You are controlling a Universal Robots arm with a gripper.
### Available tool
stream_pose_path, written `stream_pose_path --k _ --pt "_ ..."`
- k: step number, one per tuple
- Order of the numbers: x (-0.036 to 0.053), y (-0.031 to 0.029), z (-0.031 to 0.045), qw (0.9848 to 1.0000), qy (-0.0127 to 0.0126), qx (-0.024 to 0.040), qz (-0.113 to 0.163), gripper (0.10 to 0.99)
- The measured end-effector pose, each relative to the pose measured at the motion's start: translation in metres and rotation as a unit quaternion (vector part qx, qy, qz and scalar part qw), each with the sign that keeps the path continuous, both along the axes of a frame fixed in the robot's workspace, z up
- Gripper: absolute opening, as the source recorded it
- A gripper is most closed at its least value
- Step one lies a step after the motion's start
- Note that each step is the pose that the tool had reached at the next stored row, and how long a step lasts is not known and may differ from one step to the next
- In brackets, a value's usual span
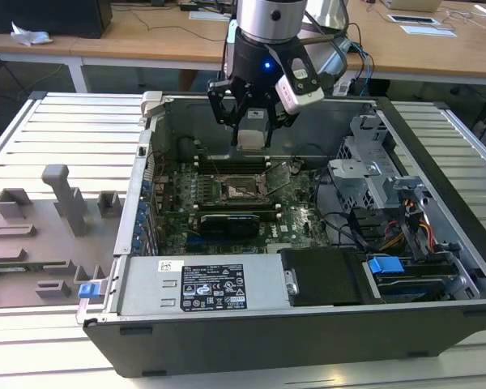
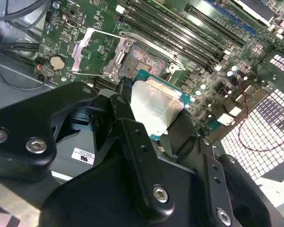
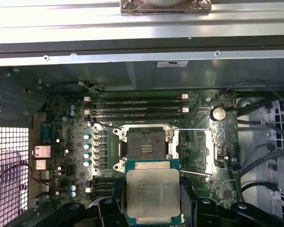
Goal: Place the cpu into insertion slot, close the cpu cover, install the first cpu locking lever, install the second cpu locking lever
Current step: 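Place the cpu into insertion slot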
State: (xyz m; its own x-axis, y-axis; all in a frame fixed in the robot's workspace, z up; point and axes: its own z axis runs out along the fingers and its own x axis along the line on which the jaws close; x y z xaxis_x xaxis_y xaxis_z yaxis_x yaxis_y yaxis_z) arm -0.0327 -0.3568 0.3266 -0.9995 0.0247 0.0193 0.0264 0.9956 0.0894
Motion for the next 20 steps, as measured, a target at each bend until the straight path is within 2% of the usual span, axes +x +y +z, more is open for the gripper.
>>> stream_pose_path --k 20 --pt "0.0000 0.0000 -0.0179 1.0000 0.0000 0.0000 0.000 0.545"
